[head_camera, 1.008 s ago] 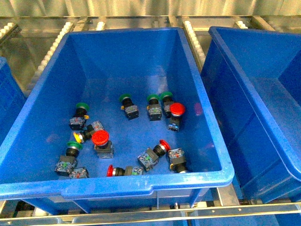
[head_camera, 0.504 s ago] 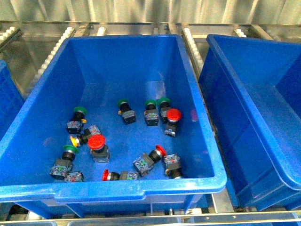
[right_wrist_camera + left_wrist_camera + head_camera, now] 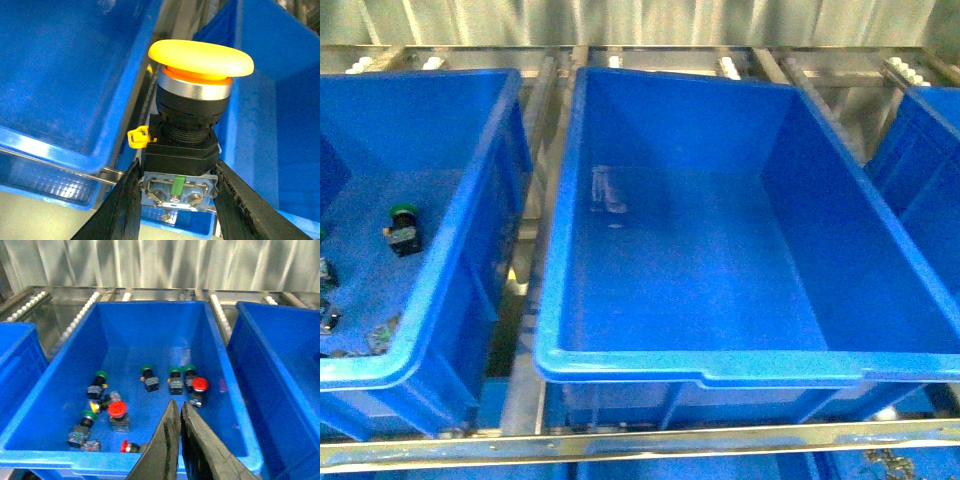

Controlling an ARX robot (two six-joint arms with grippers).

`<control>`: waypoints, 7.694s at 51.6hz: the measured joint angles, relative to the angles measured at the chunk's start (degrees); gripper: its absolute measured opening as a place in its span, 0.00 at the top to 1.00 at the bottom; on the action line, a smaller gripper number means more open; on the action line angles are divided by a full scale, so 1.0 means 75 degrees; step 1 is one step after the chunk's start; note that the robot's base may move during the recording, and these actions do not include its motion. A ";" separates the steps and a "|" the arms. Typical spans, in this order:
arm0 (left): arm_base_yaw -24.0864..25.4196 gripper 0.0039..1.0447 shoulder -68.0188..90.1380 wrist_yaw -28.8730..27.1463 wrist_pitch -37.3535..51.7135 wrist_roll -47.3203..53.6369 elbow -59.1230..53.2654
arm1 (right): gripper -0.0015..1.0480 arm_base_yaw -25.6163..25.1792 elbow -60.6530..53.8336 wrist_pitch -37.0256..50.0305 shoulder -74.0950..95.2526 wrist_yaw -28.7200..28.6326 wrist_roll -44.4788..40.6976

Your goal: Pick red and yellow buttons and place in box

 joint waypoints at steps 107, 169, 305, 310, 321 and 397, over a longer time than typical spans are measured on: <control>-0.0006 0.07 -0.1574 0.0000 -0.1696 -0.0023 0.0003 | 0.68 0.1157 0.2034 0.2008 0.3765 -0.0207 0.1052; -0.0006 0.07 -0.1574 0.0000 -0.1696 -0.0023 0.0003 | 0.68 0.1757 1.0456 -0.0405 1.1039 0.0070 0.4669; -0.0006 0.07 -0.1574 0.0003 -0.1696 -0.0023 0.0003 | 0.97 0.2261 -0.2658 0.1915 -0.4275 0.1725 0.4823; -0.0006 0.07 -0.1574 0.0000 -0.1696 -0.0023 0.0003 | 0.97 0.2261 -0.2658 0.1556 -0.4666 0.1725 0.4823; -0.0006 0.07 -0.1574 0.0000 -0.1696 -0.0023 0.0003 | 0.97 0.2261 -0.2658 0.0796 -0.5432 0.1725 0.4823; -0.0006 0.07 -0.1574 0.0006 -0.1696 -0.0020 0.0003 | 0.07 0.2264 -0.2655 -0.1463 -0.7656 0.1734 0.4820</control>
